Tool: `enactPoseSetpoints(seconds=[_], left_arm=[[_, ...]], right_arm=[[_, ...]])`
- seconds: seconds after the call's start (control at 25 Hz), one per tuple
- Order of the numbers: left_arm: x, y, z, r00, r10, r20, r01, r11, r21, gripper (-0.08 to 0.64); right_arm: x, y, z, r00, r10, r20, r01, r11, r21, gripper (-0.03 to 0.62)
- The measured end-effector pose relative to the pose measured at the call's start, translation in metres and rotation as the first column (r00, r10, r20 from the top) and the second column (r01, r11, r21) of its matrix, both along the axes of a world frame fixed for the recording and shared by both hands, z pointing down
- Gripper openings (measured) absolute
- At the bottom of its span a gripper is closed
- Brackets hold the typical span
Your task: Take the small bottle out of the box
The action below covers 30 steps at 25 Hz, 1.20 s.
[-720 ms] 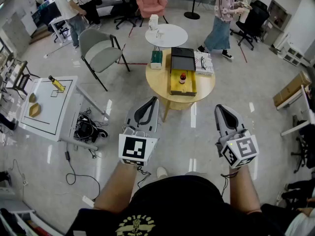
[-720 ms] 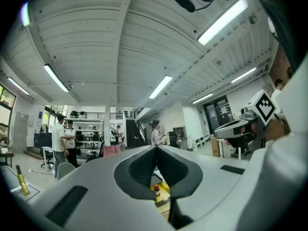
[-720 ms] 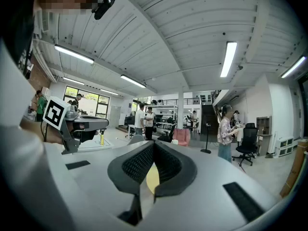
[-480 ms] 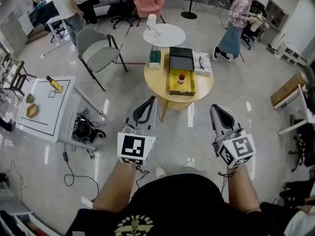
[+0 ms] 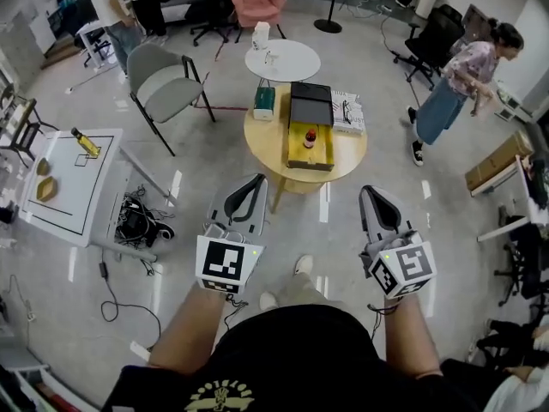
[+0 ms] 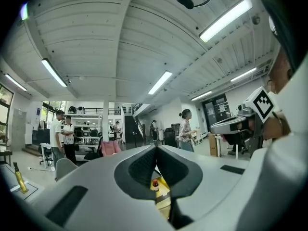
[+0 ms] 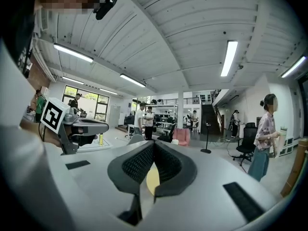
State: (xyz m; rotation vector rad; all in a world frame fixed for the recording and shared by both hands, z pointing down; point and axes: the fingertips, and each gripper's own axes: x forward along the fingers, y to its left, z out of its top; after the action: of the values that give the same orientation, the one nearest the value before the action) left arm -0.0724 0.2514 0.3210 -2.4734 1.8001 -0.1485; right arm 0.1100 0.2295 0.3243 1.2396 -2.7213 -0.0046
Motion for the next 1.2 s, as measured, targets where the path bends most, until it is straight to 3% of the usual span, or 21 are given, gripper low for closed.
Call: enactPoseSetpoints(seconds=[0.4, 0.56, 0.88, 1.2], left_arm=[[0.007, -0.043, 0.010, 1.000, 0.003, -0.010, -0.003, 1.000, -0.003, 0.014], [0.001, -0.059, 0.015, 1.000, -0.007, -0.009, 0.007, 1.000, -0.011, 0.014], [-0.007, -0.104, 0.018, 0.999, -0.052, -0.015, 0.051, 0.998, -0.020, 0.014], [0.005, -0.143, 0.032, 0.999, -0.045, -0.019, 0.044, 0.998, -0.041, 0.014]], right_arm=[[0.010, -0.047, 0.011, 1.000, -0.020, -0.015, 0.020, 1.000, -0.011, 0.015], [0.010, -0.066, 0.014, 0.998, -0.034, 0.060, 0.038, 0.997, -0.063, 0.015], [0.012, -0.108, 0.012, 0.996, -0.060, 0.060, 0.064, 0.996, -0.060, 0.015], [0.017, -0.147, 0.024, 0.996, -0.060, 0.060, 0.065, 0.995, -0.081, 0.015]])
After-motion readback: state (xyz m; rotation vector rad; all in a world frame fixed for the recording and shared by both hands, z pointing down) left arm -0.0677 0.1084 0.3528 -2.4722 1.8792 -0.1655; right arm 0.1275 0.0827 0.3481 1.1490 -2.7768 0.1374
